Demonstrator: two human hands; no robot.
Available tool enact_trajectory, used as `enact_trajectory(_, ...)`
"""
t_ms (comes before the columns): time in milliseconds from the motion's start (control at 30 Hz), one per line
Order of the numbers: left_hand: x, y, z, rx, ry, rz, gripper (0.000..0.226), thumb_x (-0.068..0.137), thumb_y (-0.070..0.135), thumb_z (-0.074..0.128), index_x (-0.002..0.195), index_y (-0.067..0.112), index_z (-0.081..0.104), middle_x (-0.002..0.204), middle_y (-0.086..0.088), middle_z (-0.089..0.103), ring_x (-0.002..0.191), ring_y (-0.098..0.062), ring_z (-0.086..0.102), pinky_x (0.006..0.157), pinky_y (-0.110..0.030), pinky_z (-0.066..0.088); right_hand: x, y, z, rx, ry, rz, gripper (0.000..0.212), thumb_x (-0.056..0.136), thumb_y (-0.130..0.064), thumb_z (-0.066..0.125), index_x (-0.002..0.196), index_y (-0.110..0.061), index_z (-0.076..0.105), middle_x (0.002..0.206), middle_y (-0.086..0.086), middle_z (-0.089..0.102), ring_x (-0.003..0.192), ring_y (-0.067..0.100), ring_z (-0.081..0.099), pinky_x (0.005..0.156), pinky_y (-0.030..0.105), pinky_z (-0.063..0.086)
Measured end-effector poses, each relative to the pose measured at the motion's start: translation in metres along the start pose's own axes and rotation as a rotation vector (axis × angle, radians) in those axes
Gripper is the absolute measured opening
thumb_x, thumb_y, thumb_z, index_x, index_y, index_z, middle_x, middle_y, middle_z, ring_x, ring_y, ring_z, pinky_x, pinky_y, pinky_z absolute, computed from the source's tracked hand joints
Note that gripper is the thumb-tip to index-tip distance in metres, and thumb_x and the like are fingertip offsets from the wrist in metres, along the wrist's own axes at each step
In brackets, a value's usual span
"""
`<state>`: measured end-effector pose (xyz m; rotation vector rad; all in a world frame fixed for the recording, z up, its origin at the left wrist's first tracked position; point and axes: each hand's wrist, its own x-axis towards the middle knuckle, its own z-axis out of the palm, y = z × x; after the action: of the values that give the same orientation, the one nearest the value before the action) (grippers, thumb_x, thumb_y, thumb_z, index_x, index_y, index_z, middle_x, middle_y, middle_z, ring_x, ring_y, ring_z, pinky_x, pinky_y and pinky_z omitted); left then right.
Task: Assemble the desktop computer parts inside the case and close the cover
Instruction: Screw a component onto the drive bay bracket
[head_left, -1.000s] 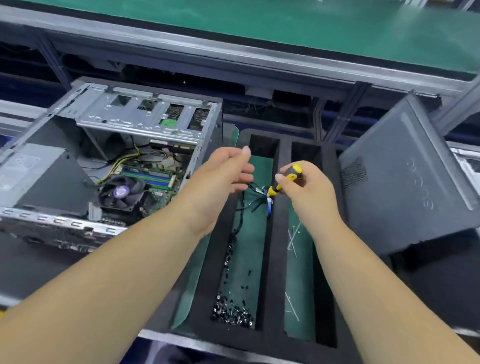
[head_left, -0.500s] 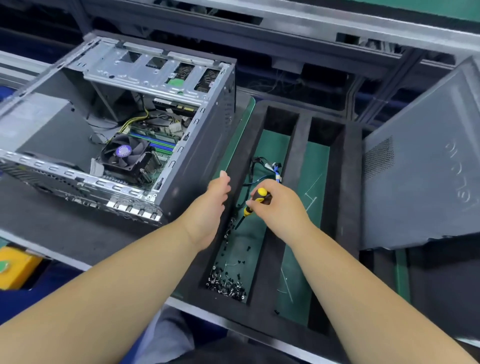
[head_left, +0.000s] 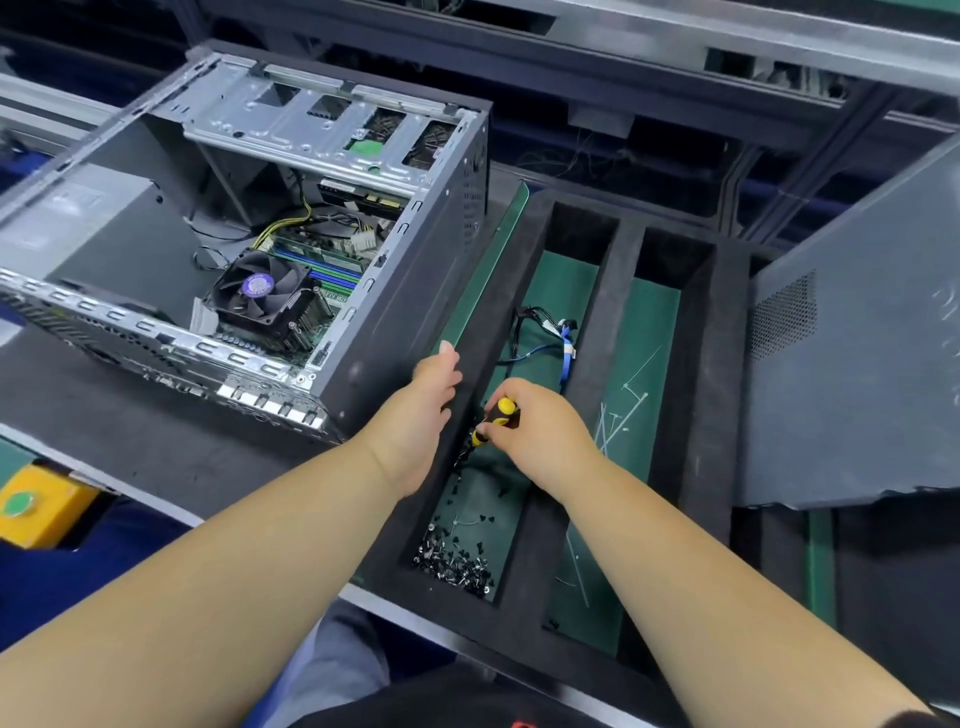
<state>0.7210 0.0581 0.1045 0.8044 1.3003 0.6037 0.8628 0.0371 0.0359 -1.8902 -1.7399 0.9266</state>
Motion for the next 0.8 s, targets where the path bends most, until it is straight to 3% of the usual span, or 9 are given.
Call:
enact_trajectory(200, -0.001, 0.001, 0.001, -0.003, 0.019, -0.001, 0.058, 0.104, 0.05, 0.024, 0.153, 0.019, 0.025, 0.158, -0.005, 0.029, 0.146, -0.023, 0.024, 0.121, -0.045, 0.016, 0.0, 0.001, -0.003, 0.036, 0.013, 0.005, 0.014, 0.086, -0.029, 0.072, 0.092, -0.031, 0.059, 0.081, -0.01, 0.061, 0.071, 0.009, 0.056, 0.065, 0.03, 0.049)
enact_trajectory(367, -0.003, 0.004, 0.005, 0.018, 0.03, 0.0, 0.056, 0.104, 0.047, 0.026, 0.152, 0.017, 0.029, 0.156, -0.006, 0.032, 0.145, -0.024, 0.027, 0.121, -0.045, 0.018, -0.002, -0.007, -0.026, 0.139, 0.12, 0.003, 0.011, 0.086, -0.034, 0.07, 0.091, -0.034, 0.06, 0.083, -0.014, 0.064, 0.075, 0.006, 0.059, 0.066, 0.026, 0.048)
enact_trajectory(567, 0.001, 0.008, 0.013, 0.123, 0.077, -0.097, 0.044, 0.107, 0.03, 0.029, 0.144, 0.01, 0.042, 0.146, -0.013, 0.046, 0.136, -0.029, 0.042, 0.117, -0.045, 0.028, -0.009, -0.022, -0.068, 0.332, 0.27, 0.008, 0.007, 0.088, -0.032, 0.069, 0.088, -0.033, 0.062, 0.082, -0.011, 0.067, 0.079, 0.008, 0.067, 0.078, 0.037, 0.057)
enact_trajectory(667, -0.001, 0.005, 0.015, 0.166, 0.07, -0.101, 0.035, 0.104, 0.018, 0.035, 0.131, 0.009, 0.055, 0.126, -0.012, 0.061, 0.113, -0.024, 0.059, 0.103, -0.036, 0.046, -0.014, -0.028, -0.088, 0.436, 0.35, 0.0, 0.004, 0.09, -0.029, 0.067, 0.089, -0.027, 0.064, 0.08, -0.007, 0.067, 0.075, 0.009, 0.07, 0.076, 0.038, 0.058)
enact_trajectory(800, -0.005, 0.009, 0.02, 0.117, 0.048, -0.112, 0.027, 0.103, 0.016, 0.04, 0.119, 0.008, 0.062, 0.096, -0.009, 0.064, 0.089, -0.02, 0.063, 0.077, -0.026, 0.052, -0.02, -0.034, -0.111, 0.492, 0.438, -0.04, 0.004, 0.091, -0.026, 0.066, 0.089, -0.023, 0.064, 0.08, -0.003, 0.067, 0.069, 0.007, 0.07, 0.062, 0.017, 0.05)
